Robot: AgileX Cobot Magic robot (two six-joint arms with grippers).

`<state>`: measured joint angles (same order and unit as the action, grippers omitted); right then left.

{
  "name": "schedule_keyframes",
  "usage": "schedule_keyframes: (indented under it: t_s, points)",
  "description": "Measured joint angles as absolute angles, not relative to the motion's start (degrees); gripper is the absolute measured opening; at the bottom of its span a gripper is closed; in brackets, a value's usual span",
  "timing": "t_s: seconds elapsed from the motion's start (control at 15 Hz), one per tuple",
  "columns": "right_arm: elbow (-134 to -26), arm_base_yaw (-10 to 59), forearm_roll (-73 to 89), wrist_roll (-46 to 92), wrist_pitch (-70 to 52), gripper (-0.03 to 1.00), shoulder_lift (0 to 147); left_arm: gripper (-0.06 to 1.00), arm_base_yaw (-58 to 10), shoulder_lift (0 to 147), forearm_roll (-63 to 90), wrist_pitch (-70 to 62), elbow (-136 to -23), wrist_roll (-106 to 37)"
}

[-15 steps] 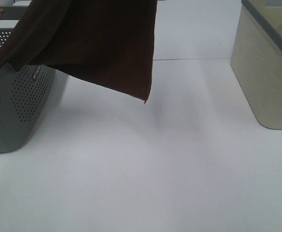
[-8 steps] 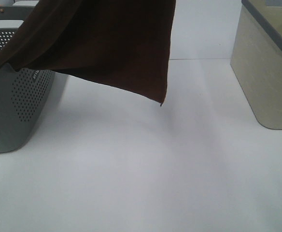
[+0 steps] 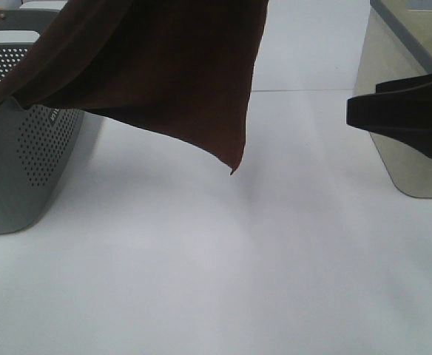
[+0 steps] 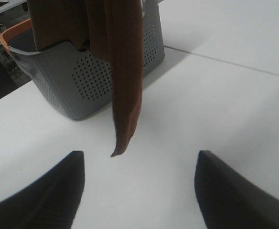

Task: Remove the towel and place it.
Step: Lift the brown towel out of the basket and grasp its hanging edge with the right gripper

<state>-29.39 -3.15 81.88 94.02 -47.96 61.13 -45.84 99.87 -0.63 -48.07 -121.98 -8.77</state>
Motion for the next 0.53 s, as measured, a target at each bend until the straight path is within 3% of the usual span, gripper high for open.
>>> schedule_keyframes:
  t_s: [0.2, 0.53]
  points:
    - [-29.4, -0.9, 94.1, 110.6, -50.6, 0.63, 71.2, 0.0, -45.8, 101.5, 0.0, -47.3, -122.0, -8.7]
    - [-32.0, 15.0, 99.0, 120.0, -38.7, 0.63, 85.4, 0.0, -45.8, 102.7, 0.0, -42.1, -122.0, -8.7]
